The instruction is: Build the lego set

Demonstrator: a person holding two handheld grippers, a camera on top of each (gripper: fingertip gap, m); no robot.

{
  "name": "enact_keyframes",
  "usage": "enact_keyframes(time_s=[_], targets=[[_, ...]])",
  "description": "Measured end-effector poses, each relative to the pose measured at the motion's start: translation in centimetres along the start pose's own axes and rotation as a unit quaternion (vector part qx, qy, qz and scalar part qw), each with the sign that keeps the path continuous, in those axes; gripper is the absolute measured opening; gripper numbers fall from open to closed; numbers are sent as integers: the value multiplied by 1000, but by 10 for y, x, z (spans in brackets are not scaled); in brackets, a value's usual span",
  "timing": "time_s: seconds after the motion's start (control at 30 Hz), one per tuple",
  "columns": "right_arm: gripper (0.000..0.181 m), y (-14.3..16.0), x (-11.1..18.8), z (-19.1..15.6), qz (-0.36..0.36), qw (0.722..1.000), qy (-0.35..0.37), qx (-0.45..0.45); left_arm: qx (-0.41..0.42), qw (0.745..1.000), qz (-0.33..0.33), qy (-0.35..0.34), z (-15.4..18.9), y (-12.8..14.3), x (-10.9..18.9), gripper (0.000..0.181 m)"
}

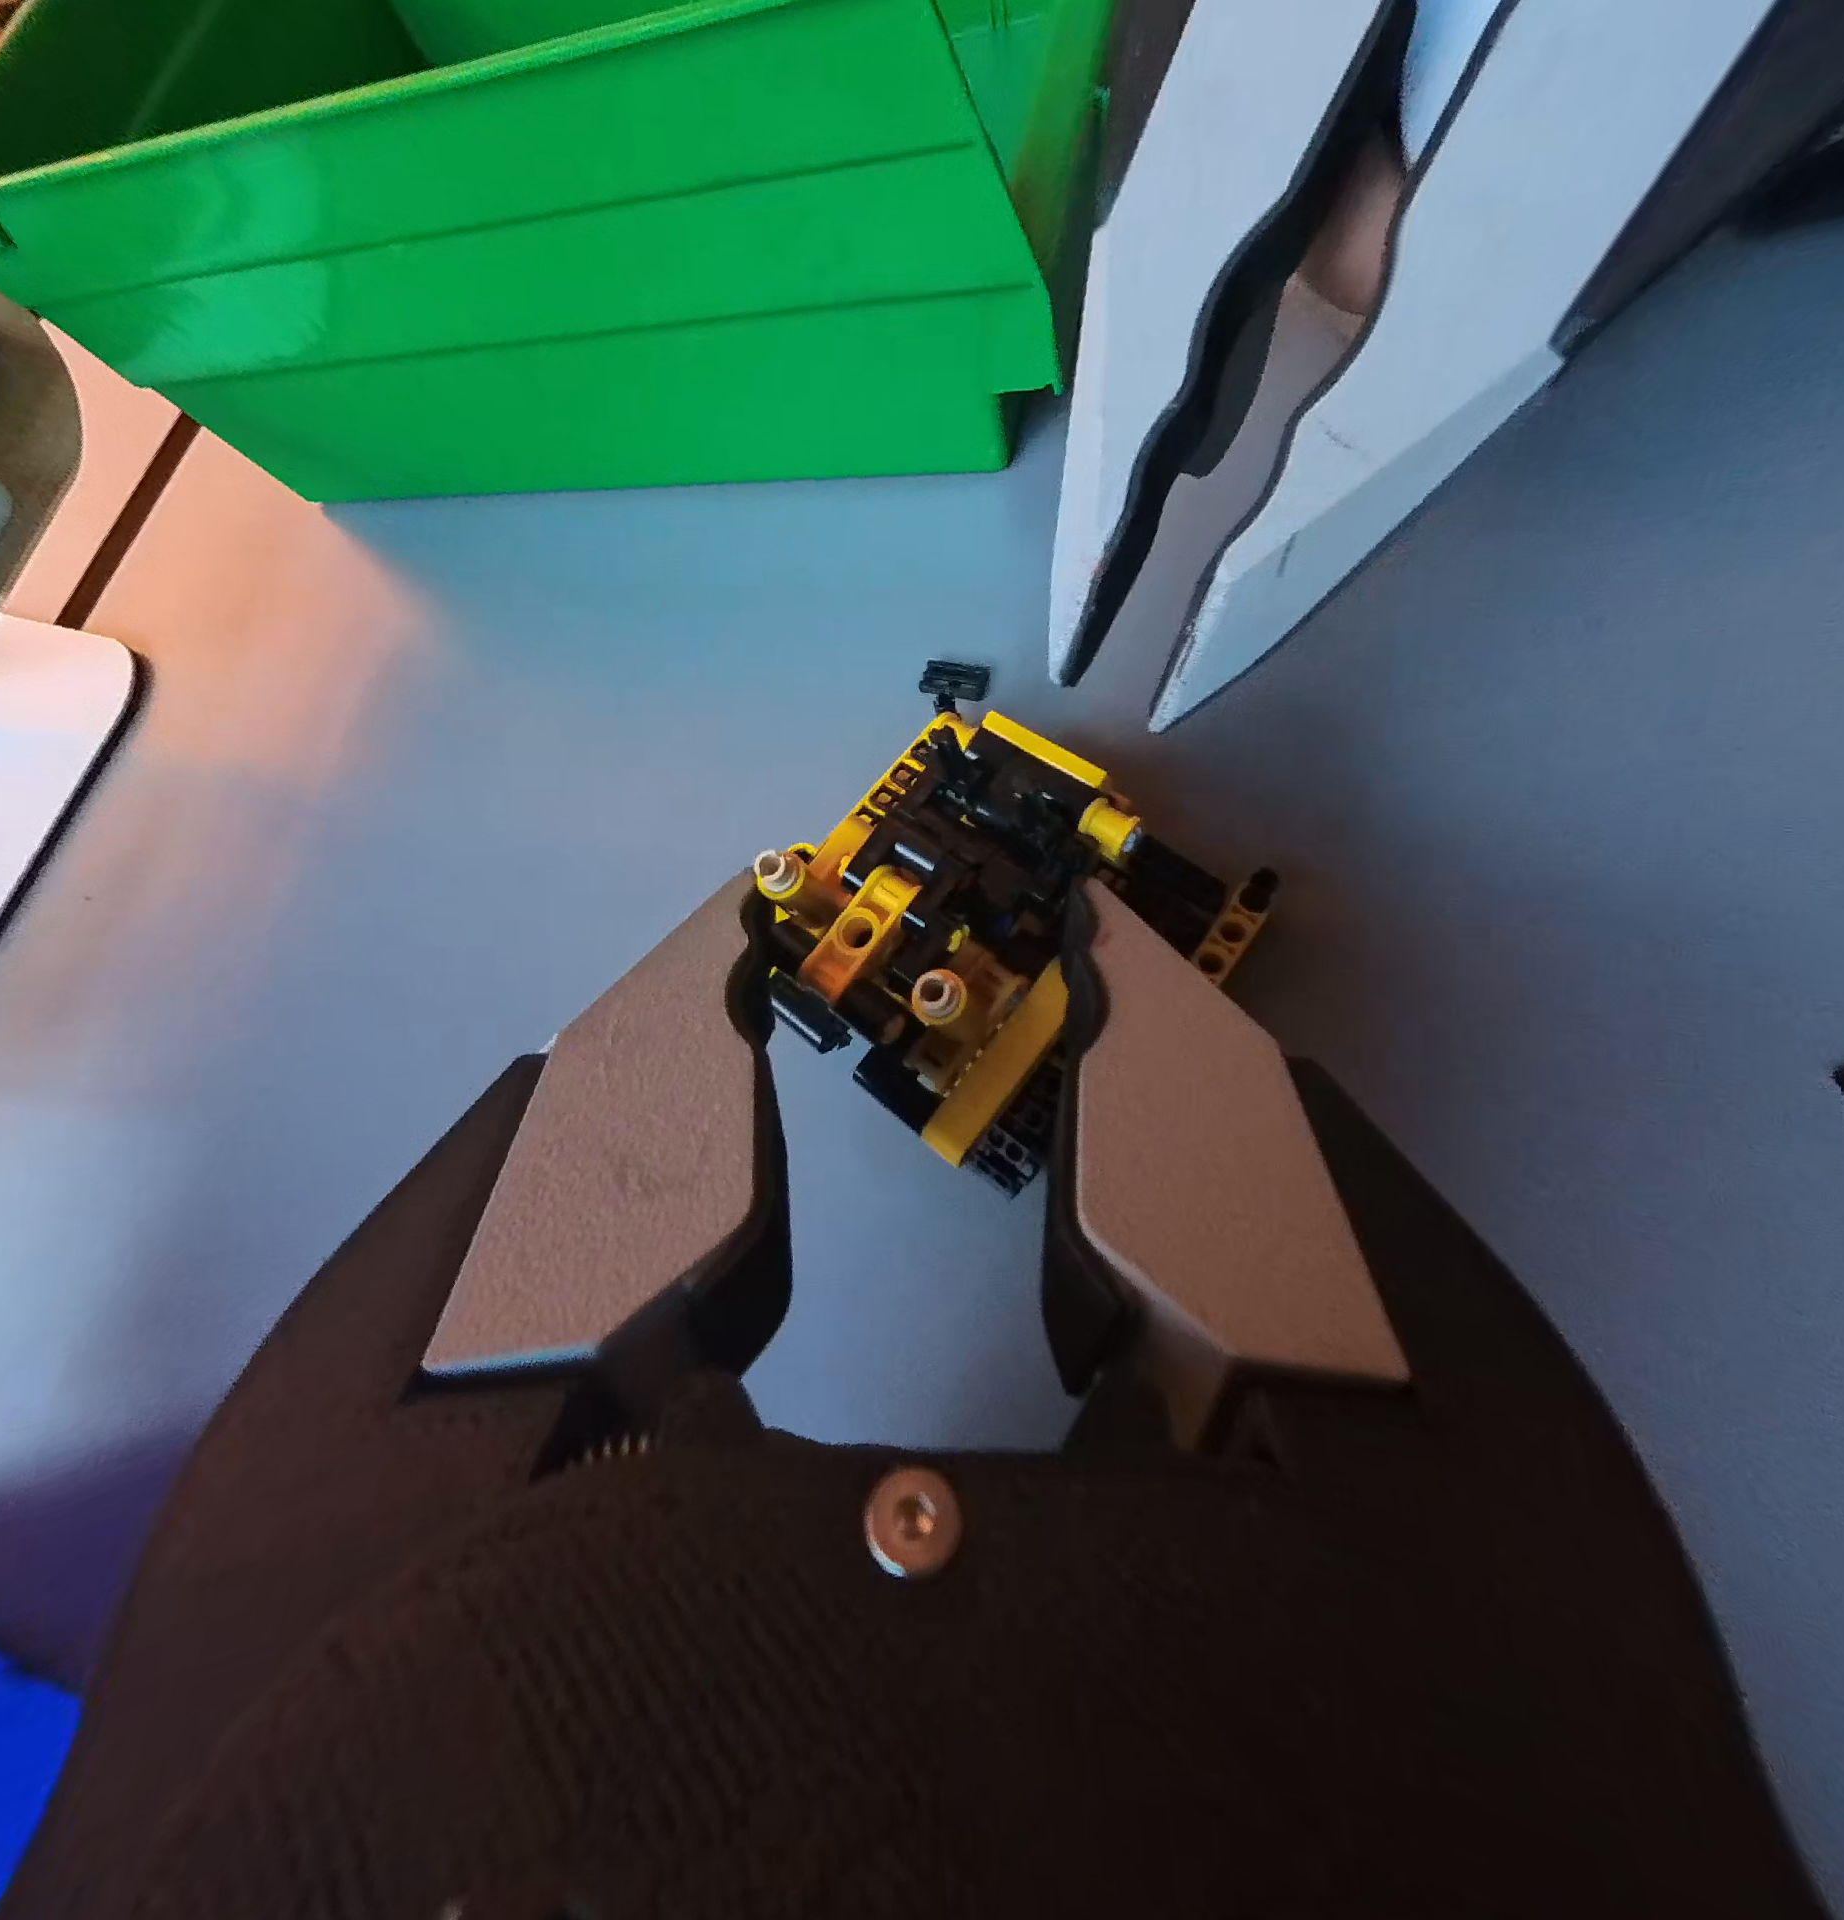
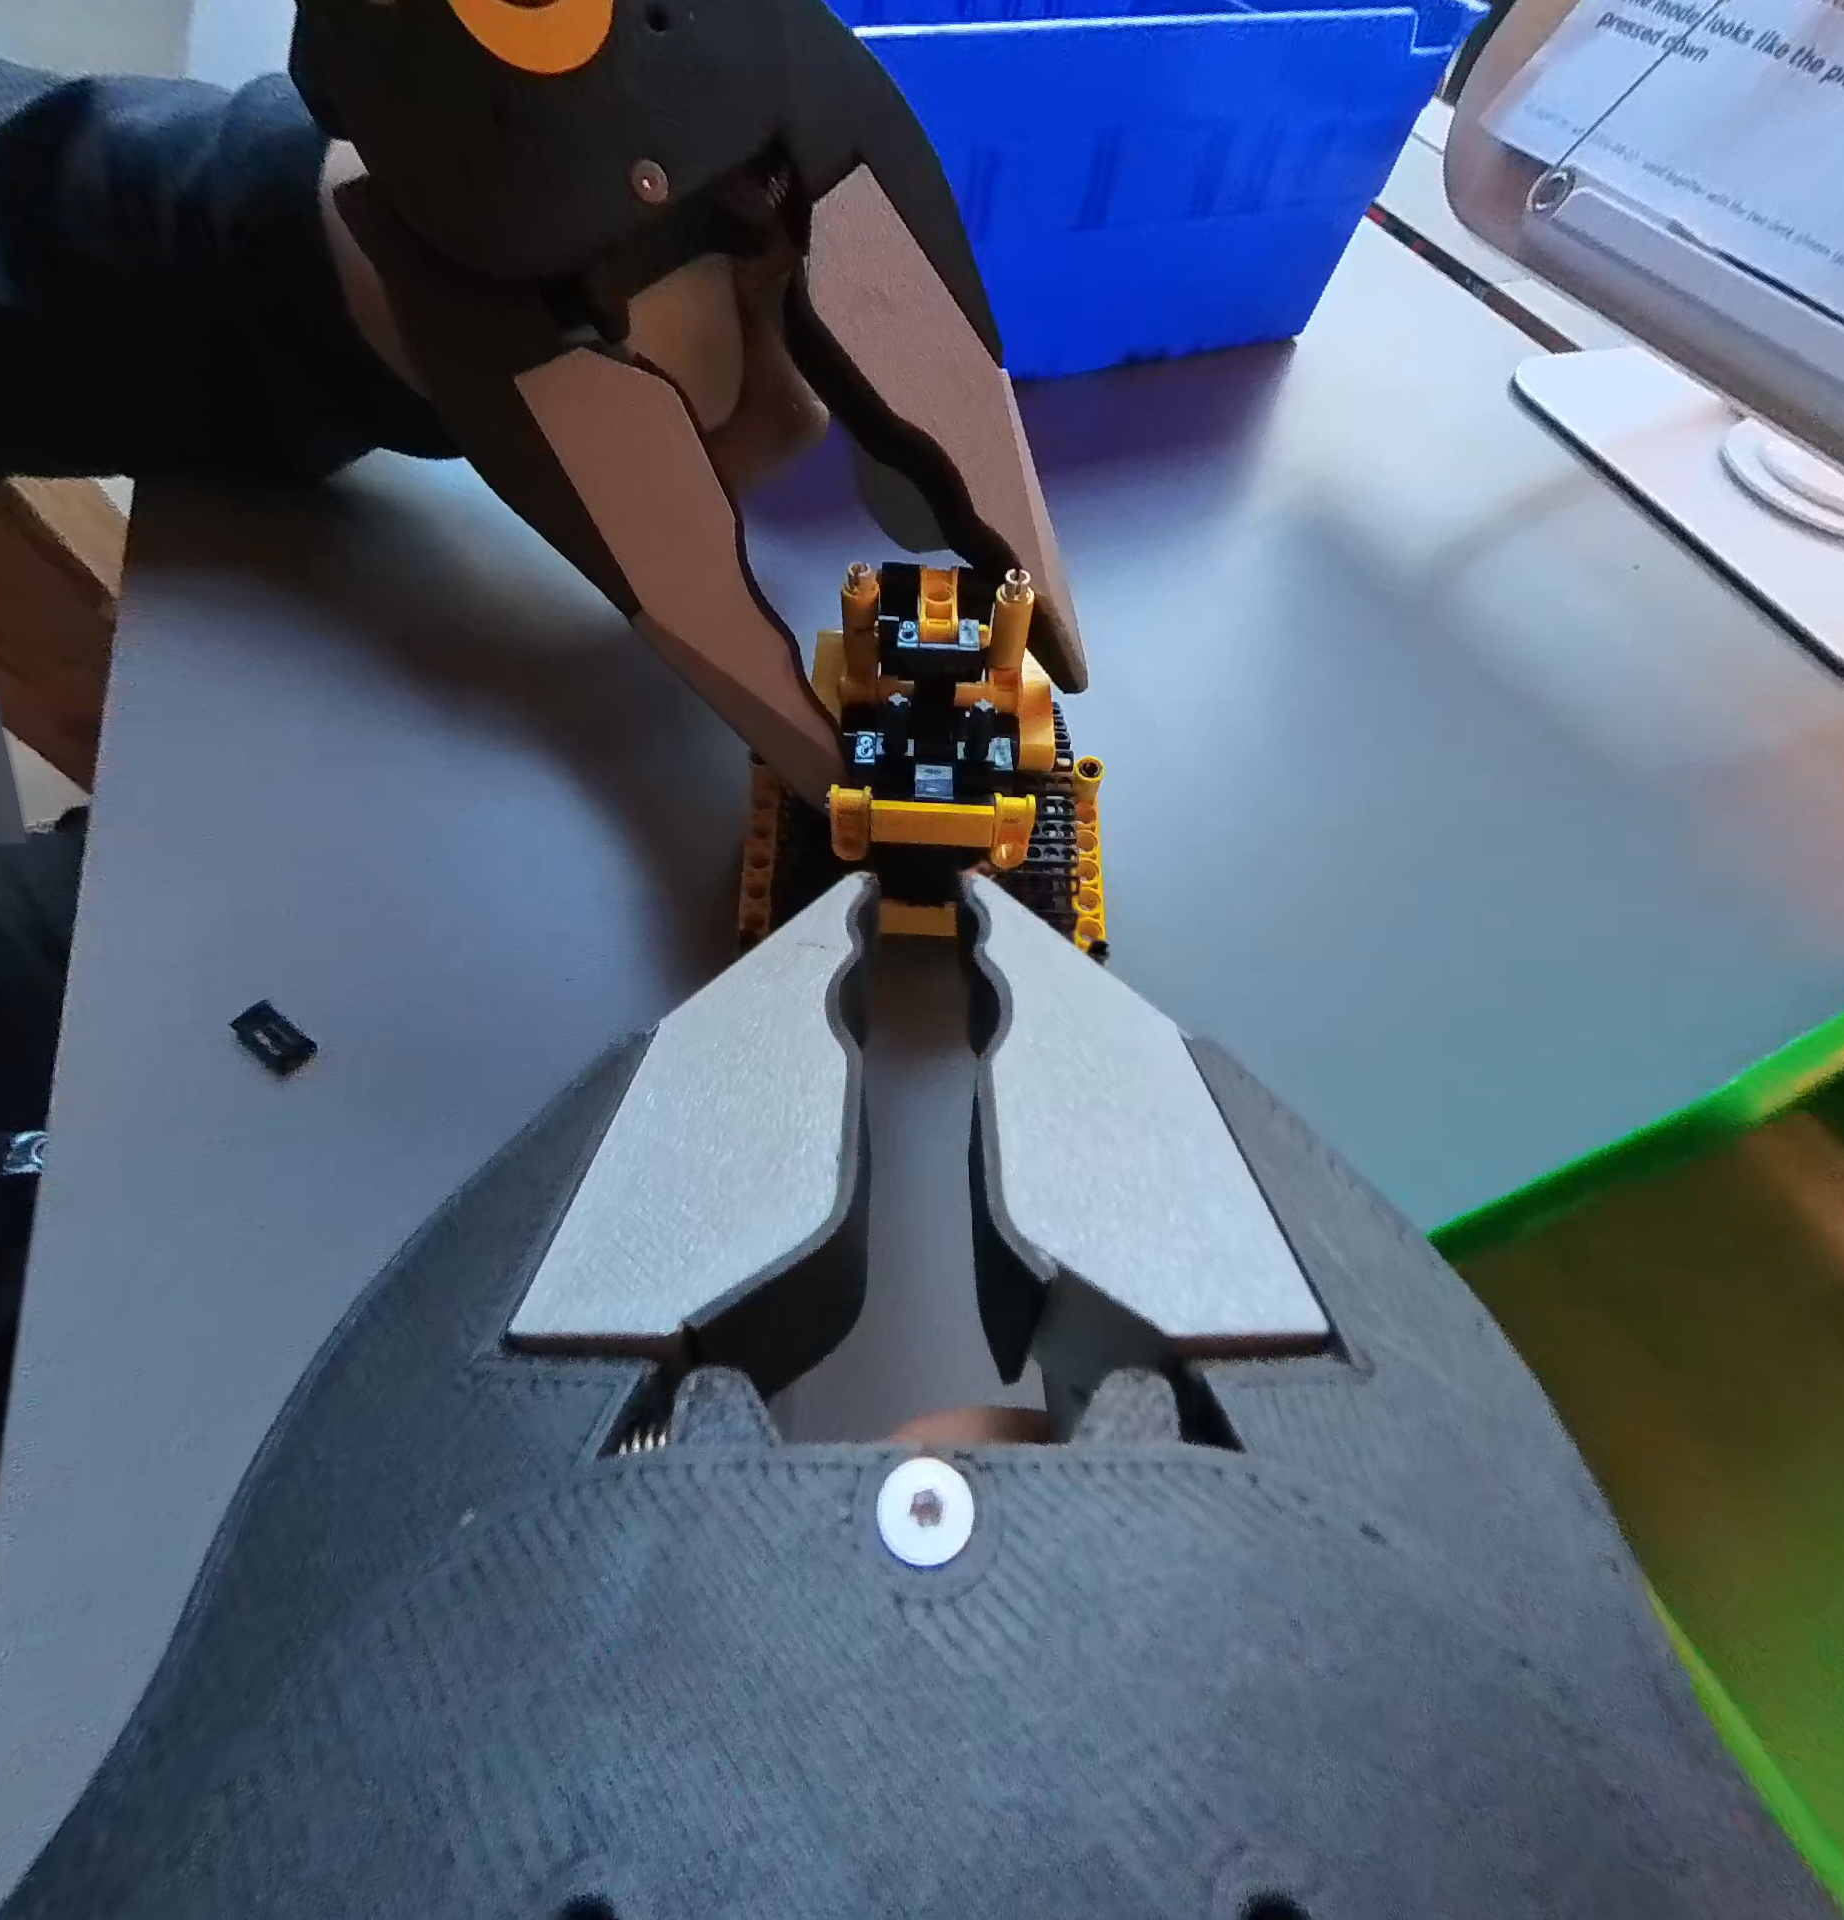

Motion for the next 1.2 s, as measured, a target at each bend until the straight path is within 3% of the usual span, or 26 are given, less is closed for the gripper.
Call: enact_keyframes(time_s=[0.37,0.5,0.87,1.0,1.2], targets=[[26,4,11,2,0,1000,-3,22,14,1000,4,-2,-4,3,1,53],[25,-2,22,4,33,999,-1,15,6,1000,11,8,-4,5,3,53],[18,-4,18,6,21,999,37,21,-40,998,37,38,0,7,7,53],[20,-8,24,6,48,999,3,-14,-64,995,60,48,1,8,8,53],[21,-3,16,-1,23,999,-21,-17,-71,993,74,55,1,9,8,53]])
Point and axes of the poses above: each gripper's, where its closed fingertips meet, x back along the fingers, y out of its underside, z = x × y across the jaws, the point moved 6 cm from there along x, back along the fingers, and after that the axes turned 2 degrees about y, right-handed, at the moved point
